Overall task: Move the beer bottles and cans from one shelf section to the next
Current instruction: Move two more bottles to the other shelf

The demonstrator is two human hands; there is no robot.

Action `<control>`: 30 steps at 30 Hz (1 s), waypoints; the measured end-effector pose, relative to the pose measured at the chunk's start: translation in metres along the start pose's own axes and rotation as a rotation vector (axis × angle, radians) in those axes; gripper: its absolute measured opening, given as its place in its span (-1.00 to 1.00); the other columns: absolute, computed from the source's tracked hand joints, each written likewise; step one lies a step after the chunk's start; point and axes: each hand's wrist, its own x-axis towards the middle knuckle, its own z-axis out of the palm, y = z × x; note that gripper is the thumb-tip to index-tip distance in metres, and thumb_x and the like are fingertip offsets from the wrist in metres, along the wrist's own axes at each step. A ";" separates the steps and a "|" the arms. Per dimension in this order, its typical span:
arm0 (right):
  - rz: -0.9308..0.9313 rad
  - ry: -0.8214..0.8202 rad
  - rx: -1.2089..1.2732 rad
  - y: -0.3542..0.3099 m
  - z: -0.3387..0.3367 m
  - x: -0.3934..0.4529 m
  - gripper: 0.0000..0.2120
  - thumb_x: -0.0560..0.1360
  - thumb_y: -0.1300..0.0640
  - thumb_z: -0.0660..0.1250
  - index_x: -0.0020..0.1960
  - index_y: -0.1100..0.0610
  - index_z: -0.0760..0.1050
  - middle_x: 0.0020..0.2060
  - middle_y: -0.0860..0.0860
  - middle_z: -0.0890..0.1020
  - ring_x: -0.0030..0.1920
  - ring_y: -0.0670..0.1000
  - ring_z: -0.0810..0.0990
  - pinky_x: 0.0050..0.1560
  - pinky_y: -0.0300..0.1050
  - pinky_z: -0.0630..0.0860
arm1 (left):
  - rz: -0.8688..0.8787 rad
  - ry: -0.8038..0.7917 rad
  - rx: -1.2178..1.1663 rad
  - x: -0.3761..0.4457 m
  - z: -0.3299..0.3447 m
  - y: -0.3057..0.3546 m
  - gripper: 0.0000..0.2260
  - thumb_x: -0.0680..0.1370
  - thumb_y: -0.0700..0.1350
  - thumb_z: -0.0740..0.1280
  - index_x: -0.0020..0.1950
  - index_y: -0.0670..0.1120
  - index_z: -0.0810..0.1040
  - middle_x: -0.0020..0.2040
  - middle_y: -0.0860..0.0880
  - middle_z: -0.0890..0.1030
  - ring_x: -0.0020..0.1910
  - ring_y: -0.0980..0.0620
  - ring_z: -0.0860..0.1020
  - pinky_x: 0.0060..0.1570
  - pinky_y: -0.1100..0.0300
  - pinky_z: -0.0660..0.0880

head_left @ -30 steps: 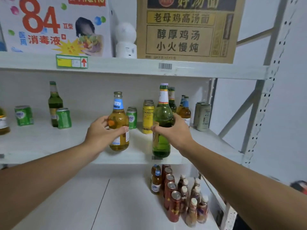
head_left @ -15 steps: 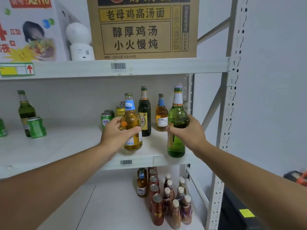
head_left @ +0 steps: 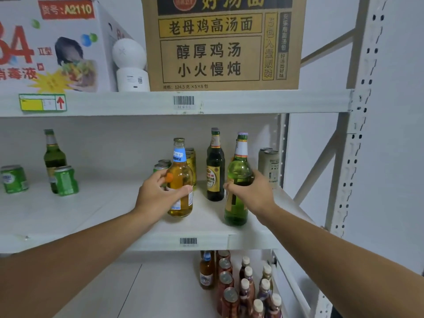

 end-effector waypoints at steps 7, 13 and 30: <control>-0.017 0.015 -0.063 0.006 0.047 0.026 -0.28 0.32 -0.09 0.71 0.38 -0.03 0.48 0.16 -0.10 0.67 0.22 0.05 0.65 0.27 0.20 0.66 | 0.023 -0.004 -0.048 0.014 -0.021 -0.016 -0.39 0.38 -0.06 0.71 0.39 0.06 0.60 0.18 0.14 0.76 0.09 0.13 0.76 0.18 -0.02 0.70; -0.048 0.045 -0.166 0.005 0.072 0.042 -0.31 0.38 -0.12 0.69 0.37 0.01 0.43 0.21 -0.02 0.66 0.23 0.10 0.65 0.27 0.19 0.66 | 0.054 0.012 -0.062 0.028 -0.019 -0.025 -0.51 0.42 -0.14 0.70 0.21 0.20 0.59 0.12 0.16 0.77 0.08 0.16 0.75 0.13 0.10 0.70; -0.074 -0.015 -0.220 0.004 0.087 0.053 -0.27 0.42 -0.24 0.62 0.40 -0.01 0.36 0.33 -0.01 0.63 0.33 0.09 0.62 0.31 0.13 0.63 | 0.018 -0.041 -0.098 0.045 0.000 -0.041 -0.37 0.42 -0.06 0.70 0.44 0.06 0.57 0.22 0.11 0.75 0.20 0.05 0.73 0.23 -0.10 0.69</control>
